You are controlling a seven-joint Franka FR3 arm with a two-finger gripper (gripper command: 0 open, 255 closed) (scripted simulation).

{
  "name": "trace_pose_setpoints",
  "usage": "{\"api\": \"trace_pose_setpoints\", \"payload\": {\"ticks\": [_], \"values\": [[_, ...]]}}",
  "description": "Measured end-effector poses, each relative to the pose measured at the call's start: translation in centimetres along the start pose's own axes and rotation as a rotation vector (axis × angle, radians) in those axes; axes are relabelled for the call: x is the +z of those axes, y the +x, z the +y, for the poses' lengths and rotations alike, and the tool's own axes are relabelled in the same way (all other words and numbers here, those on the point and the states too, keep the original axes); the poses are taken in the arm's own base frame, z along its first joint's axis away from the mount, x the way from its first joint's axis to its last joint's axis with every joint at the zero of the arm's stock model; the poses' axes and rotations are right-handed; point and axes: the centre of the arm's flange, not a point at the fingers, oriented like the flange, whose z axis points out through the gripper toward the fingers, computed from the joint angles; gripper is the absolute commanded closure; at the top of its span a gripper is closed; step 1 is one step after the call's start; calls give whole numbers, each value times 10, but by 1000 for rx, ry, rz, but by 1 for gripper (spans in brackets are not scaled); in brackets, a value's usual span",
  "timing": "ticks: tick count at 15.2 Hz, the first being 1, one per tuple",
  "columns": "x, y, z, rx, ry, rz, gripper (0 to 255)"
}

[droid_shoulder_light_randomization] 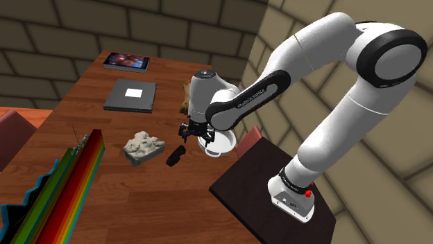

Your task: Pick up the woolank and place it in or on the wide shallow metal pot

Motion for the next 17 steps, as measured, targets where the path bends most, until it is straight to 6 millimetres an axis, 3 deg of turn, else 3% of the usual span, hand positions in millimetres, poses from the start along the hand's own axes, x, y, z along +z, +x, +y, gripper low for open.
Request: {"api": "trace_pose_setpoints", "payload": {"ticks": [6, 13, 17], "values": [[56, -2, -50, 182, -9, -18, 0], [91, -3, -53, 200, -10, -18, 0], [96, -3, -54, 199, -10, -18, 0]]}}
